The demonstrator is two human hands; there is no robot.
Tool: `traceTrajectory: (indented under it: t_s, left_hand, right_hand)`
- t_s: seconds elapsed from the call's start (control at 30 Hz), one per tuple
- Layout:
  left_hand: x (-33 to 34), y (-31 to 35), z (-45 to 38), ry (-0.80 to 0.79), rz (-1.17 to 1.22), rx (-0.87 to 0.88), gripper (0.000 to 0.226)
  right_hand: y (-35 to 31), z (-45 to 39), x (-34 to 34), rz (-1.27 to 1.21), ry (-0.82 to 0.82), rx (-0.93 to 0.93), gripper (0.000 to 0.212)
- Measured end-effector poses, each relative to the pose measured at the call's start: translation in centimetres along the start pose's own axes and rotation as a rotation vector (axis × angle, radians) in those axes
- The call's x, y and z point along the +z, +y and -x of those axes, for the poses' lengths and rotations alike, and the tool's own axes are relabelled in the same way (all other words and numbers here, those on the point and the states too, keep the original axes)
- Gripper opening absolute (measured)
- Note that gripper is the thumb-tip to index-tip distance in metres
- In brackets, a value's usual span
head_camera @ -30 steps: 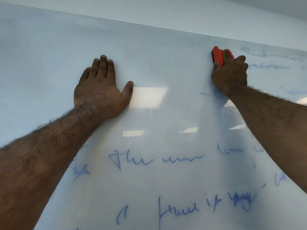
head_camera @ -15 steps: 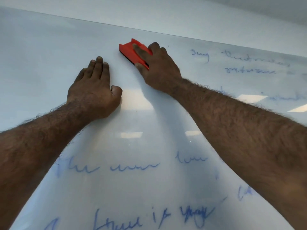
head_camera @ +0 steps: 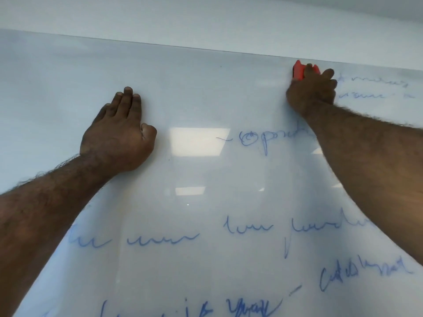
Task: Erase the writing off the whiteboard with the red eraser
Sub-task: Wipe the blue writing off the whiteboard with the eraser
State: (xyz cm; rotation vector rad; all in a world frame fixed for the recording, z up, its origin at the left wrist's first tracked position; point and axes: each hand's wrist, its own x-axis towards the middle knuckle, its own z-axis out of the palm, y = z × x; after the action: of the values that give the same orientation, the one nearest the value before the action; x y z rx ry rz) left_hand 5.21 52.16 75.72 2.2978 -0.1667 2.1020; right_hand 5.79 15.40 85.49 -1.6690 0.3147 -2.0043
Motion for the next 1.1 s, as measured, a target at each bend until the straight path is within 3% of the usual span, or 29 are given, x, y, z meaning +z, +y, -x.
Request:
traceTrajectory:
  t_s: [0.1, 0.23, 0.43, 0.6, 0.83, 0.97, 1.03, 1.1]
  left_hand:
    - [0.0, 0.0, 0.1, 0.008, 0.005, 0.004, 0.083]
    - [-0.1, -0.4, 0.0, 0.011, 0.017, 0.017, 0.083]
    - [0.0, -0.8, -0.1, 0.018, 0.023, 0.033, 0.083]
    - [0.1, -0.8, 0.1, 0.038, 0.018, 0.044, 0.081]
    - [0.3, -0.4, 0.4, 0.052, 0.018, 0.052, 0.081]
    - [0.3, -0.3, 0.6, 0.047, 0.034, 0.038, 0.081]
    - [0.2, -0.3, 0.7, 0.051, 0.042, 0.039, 0.081]
    - [0.2, -0.5, 0.9, 0.052, 0.049, 0.046, 0.081]
  right_hand:
    - [-5.5, 3.6, -0.1, -0.094, 0.008, -0.263, 0.041]
    - [-12.4, 12.3, 1.2, -0.225, 0.056, -0.726, 0.05]
    - [-11.7, 13.3, 1.4, -0.092, 0.016, -0.865, 0.058]
    - [-3.2, 9.5, 0.4, -0.036, 0.011, -0.678, 0.058]
    - [9.8, 6.7, -2.0, 0.047, 0.058, -0.152, 0.06]
    - [8.1, 8.4, -2.3, 0.018, 0.042, 0.046, 0.06]
    - [4.6, 10.3, -2.2, -0.009, 0.029, 0.025, 0.06]
    - [0.2, 13.2, -2.0, -0.035, 0.023, -0.112, 0.059]
